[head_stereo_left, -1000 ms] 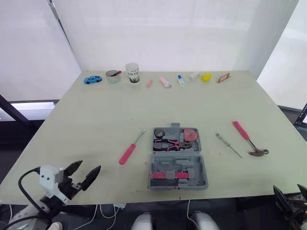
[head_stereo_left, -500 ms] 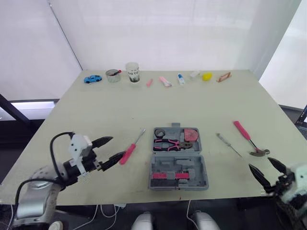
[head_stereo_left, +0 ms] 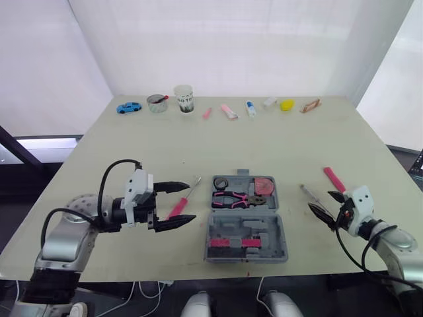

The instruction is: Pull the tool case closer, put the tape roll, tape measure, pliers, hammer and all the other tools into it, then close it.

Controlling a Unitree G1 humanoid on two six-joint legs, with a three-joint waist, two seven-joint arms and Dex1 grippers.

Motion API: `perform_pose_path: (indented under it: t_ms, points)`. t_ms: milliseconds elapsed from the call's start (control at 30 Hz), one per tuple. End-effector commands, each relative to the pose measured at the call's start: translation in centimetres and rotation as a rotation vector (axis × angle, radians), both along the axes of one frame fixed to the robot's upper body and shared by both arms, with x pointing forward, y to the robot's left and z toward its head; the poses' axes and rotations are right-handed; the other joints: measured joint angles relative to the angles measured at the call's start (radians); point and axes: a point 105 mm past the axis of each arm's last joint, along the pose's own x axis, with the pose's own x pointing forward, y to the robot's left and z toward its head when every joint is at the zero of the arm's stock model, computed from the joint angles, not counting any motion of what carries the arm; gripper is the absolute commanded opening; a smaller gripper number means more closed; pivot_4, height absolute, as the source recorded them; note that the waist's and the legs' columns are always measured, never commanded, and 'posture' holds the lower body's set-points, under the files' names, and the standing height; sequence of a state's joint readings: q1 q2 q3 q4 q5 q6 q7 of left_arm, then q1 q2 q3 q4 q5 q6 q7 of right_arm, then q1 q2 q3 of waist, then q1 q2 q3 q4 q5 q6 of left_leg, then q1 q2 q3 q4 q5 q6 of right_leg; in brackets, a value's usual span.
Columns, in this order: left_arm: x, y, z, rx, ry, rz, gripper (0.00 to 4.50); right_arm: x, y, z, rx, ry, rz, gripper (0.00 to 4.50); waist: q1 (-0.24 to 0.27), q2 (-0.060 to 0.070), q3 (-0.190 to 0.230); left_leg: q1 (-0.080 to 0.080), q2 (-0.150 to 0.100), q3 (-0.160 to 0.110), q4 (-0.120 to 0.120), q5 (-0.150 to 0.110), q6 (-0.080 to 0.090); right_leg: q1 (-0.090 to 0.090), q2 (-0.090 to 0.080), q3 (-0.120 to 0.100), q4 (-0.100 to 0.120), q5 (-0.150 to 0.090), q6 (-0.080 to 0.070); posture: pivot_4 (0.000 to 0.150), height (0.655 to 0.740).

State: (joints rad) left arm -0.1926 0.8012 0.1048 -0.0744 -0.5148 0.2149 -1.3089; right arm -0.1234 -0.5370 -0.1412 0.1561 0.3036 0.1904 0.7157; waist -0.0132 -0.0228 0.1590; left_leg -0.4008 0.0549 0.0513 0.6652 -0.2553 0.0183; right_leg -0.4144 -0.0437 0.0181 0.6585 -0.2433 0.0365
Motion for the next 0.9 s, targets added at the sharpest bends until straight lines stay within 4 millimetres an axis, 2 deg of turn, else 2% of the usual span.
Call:
perform_pose_path:
  t_ms: [33,367,400,433,500,600,633,733,767,900]
  points:
    - [-0.9,-1.1,1.4,0.004,-0.011,-0.104,4.50,1.2,0.1,-0.6,-0.032,0.031,0.009,4.44,-0.001,0.000,0.000,0.000,0.000,0.000,0.000,0.000,0.000,0.000,0.000,0.000,0.000,0.000,0.000,0.150,0.7400]
    - [-1.3,-2.6,3.8,-0.008,-0.052,-0.188,4.50,3.1,0.3,-2.3,-0.089,0.098,0.017,4.44,-0.001,0.000,0.001,0.000,0.000,-0.001,0.000,0.000,0.000,0.000,0.001,0.000,0.001,0.001,0.001,0.150,0.7400]
    - [-1.3,-2.6,3.8,-0.011,-0.053,-0.190,4.50,3.1,0.3,-2.3,-0.085,0.098,0.017,4.06,-0.002,0.000,0.001,0.000,0.000,0.000,0.001,0.000,0.000,0.000,0.001,0.001,0.001,0.001,0.001,0.150,0.7400]
    - [-1.2,-2.7,3.8,-0.011,-0.054,-0.190,4.50,3.2,0.3,-2.4,-0.078,0.100,0.016,3.93,-0.003,0.000,0.001,0.000,0.000,0.000,0.001,0.000,0.000,0.000,0.001,0.001,0.001,0.001,0.001,0.150,0.7400]
    - [-1.1,-2.7,3.8,-0.003,-0.067,-0.192,4.50,3.3,0.4,-2.4,-0.070,0.102,0.019,3.33,-0.004,0.000,0.001,0.000,0.000,0.000,0.001,0.000,0.000,0.000,0.001,0.001,0.001,0.001,0.002,0.150,0.7400]
    - [-1.0,-2.7,3.8,-0.002,-0.072,-0.191,4.50,3.5,0.4,-2.4,-0.067,0.096,0.011,1.68,-0.003,0.000,0.001,0.000,0.001,-0.001,0.001,0.000,0.000,0.000,0.002,0.001,0.002,0.001,0.002,0.150,0.7400]
    - [-0.9,-2.6,3.8,-0.004,-0.075,-0.190,4.50,3.6,0.3,-2.4,-0.070,0.092,0.007,1.40,-0.004,0.000,0.001,0.001,0.001,-0.001,0.001,0.000,0.000,0.000,0.003,0.001,0.002,0.001,0.002,0.150,0.7400]
    - [-0.8,-2.6,3.9,-0.005,-0.085,-0.187,4.50,3.7,0.3,-2.1,-0.075,0.076,0.010,0.18,-0.003,0.000,0.001,0.001,0.001,-0.001,0.001,0.000,0.000,0.000,0.003,0.001,0.002,0.001,0.002,0.150,0.7400]
    - [-0.7,-2.6,3.9,-0.006,-0.089,-0.187,4.50,3.7,0.4,-2.0,-0.078,0.070,0.015,0.05,-0.003,0.000,0.001,0.001,0.001,-0.001,0.001,0.000,0.000,0.000,0.003,0.001,0.002,0.001,0.002,0.150,0.7400]
    - [-0.6,-2.6,4.1,-0.022,-0.106,-0.191,4.50,3.6,0.7,-1.3,-0.093,0.044,0.043,0.05,-0.003,0.000,0.001,0.001,0.001,-0.001,0.001,0.000,0.000,0.000,0.003,0.001,0.002,0.001,0.002,0.150,0.7400]
